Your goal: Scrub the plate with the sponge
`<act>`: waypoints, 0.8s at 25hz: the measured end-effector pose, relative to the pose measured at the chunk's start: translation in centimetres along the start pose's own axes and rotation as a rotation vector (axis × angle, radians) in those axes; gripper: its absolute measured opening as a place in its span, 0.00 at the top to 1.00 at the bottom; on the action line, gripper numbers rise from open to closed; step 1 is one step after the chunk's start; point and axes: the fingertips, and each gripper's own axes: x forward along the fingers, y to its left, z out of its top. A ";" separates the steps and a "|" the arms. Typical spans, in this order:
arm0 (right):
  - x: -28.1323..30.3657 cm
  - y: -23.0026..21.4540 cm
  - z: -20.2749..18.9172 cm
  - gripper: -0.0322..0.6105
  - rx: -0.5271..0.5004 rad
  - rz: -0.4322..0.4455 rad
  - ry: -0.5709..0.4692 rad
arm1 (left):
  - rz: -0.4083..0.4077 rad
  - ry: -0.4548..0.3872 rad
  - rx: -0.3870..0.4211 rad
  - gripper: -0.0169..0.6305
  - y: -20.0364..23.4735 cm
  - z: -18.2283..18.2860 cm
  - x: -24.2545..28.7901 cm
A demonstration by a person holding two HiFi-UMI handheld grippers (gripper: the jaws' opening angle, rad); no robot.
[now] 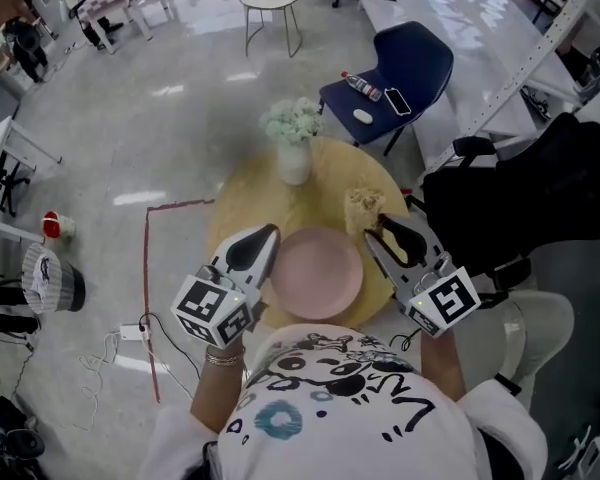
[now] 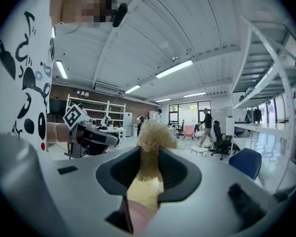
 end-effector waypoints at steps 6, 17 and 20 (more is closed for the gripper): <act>-0.8 -0.5 2.0 0.77 -0.096 -0.045 0.016 | 0.058 0.000 0.157 0.94 0.1 1.9 -1.1; -1.7 -0.9 2.3 0.78 -0.104 -0.097 0.002 | 0.113 0.000 0.232 0.94 -0.3 2.1 -1.9; -2.0 -1.0 2.5 0.78 -0.096 -0.101 -0.010 | 0.109 -0.004 0.221 0.94 -0.5 2.0 -1.9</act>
